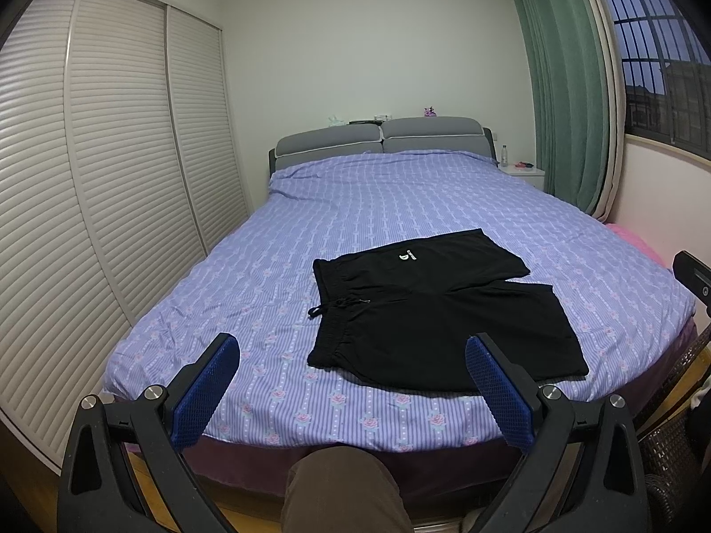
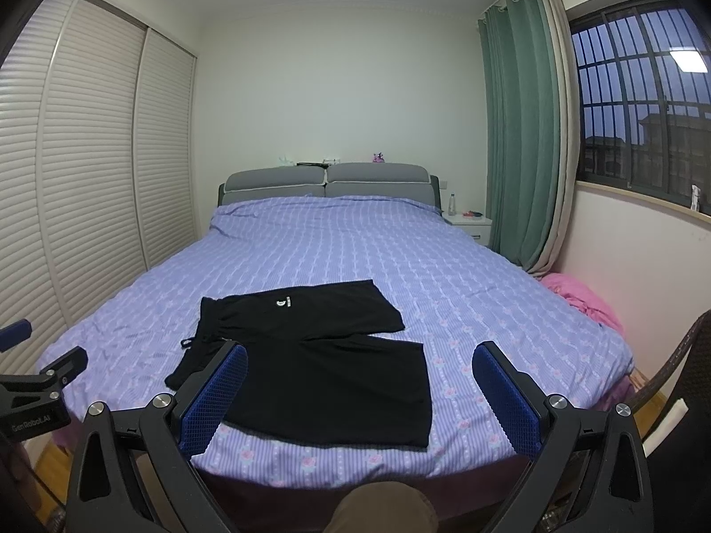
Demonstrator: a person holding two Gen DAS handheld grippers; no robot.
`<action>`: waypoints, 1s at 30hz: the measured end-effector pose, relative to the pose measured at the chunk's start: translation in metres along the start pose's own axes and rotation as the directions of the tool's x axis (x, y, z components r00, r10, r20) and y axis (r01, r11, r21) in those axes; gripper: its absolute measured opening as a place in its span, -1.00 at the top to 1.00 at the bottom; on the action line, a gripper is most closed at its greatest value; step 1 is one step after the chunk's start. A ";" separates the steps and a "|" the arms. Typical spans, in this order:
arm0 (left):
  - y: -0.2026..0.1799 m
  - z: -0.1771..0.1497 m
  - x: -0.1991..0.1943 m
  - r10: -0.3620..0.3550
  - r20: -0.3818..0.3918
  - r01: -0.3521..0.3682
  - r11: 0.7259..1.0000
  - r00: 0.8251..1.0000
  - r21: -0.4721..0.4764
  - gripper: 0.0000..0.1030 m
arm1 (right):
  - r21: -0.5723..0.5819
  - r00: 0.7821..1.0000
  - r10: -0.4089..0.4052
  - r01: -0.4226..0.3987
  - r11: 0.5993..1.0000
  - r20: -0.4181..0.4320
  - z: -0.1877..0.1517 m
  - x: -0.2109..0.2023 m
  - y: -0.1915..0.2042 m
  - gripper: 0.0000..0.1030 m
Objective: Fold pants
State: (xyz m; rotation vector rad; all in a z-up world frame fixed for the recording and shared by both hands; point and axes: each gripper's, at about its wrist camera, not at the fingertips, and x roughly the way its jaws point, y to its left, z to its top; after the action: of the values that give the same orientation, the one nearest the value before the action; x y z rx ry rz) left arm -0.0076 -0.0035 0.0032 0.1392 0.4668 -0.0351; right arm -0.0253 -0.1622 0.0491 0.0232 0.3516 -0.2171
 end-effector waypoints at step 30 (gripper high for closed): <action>0.001 -0.002 -0.003 -0.014 0.008 0.014 1.000 1.000 -0.002 -1.00 | -0.001 1.000 0.000 0.000 1.000 0.005 0.000 -0.001 -0.001 -0.99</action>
State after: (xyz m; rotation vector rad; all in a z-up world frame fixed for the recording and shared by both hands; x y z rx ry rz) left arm -0.0114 -0.0018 0.0034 0.1341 0.4600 -0.0491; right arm -0.0262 -0.1628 0.0491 0.0222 0.3467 -0.2168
